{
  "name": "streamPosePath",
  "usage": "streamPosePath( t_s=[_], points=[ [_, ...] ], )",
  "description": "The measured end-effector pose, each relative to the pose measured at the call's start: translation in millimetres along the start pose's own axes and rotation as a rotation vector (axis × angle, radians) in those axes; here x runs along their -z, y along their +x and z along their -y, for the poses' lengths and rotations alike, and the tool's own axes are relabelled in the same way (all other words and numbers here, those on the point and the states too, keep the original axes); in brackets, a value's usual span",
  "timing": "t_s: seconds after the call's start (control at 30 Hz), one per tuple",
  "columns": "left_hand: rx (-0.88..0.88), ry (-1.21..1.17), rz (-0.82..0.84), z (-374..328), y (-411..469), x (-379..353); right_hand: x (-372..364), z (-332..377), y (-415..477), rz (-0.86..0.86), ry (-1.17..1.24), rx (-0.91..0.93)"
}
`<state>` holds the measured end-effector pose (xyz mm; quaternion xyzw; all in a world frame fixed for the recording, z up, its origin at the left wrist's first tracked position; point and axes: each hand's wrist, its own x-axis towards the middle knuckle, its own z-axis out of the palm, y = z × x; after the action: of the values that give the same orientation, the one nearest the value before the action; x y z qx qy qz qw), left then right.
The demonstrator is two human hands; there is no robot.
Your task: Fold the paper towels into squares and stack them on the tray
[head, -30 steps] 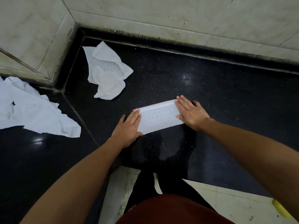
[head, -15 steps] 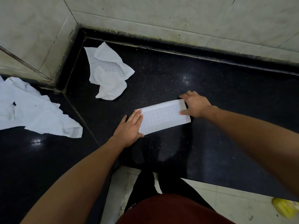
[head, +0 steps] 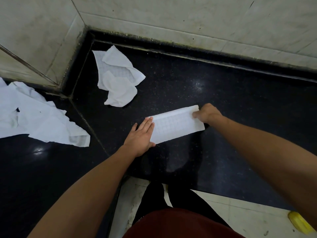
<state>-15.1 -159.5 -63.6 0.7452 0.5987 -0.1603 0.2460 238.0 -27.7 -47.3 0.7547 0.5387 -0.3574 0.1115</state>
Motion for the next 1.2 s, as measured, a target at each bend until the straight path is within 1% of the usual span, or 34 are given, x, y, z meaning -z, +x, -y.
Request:
streamPosePath(
  t_s=[0.03, 0.1, 0.17, 0.23, 0.37, 0.43, 0.47, 0.53, 0.63, 0.7, 0.9, 1.0, 1.1, 1.2],
  points=[
    [0.0, -0.005, 0.0, 0, 0, 0, 0, 0, -2, -0.025, 0.074, -0.002],
    [-0.003, -0.005, 0.005, 0, 0, 1, -2, -1, -6, -0.035, 0.304, 0.001],
    [-0.008, -0.009, 0.0, 0, -1, 3, -3, -1, -14, 0.013, 0.573, -0.021],
    [-0.015, -0.029, -0.033, 0, -2, 6, 0, -1, -21, 0.088, 0.77, -0.075],
    [0.031, -0.11, -0.171, 6, -13, 8, 10, 5, -29, 0.174, 0.929, -0.188],
    [0.073, -0.137, -0.223, 13, -21, 6, 13, 12, -33, 0.212, 0.97, -0.192],
    [0.096, -0.152, -0.238, 18, -25, 5, 12, 16, -37, 0.232, 0.964, -0.172],
    [0.141, -0.182, -0.25, 28, -34, 3, 5, 33, -47, 0.252, 0.867, -0.075],
    [0.193, -0.226, -0.239, 41, -45, -3, -20, 62, -66, 0.222, 0.611, 0.122],
    [0.219, -0.251, -0.238, 46, -52, -7, -42, 78, -75, 0.205, 0.458, 0.21],
    [0.247, -0.289, -0.257, 52, -69, -14, -93, 102, -79, 0.127, 0.095, 0.299],
    [0.245, -0.301, -0.271, 53, -73, -16, -104, 106, -79, 0.094, -0.039, 0.299],
    [0.24, -0.303, -0.28, 55, -71, -16, -111, 105, -81, 0.096, -0.089, 0.311],
    [0.231, -0.322, -0.31, 53, -66, -13, -112, 101, -82, 0.149, -0.048, 0.34]
  ],
)
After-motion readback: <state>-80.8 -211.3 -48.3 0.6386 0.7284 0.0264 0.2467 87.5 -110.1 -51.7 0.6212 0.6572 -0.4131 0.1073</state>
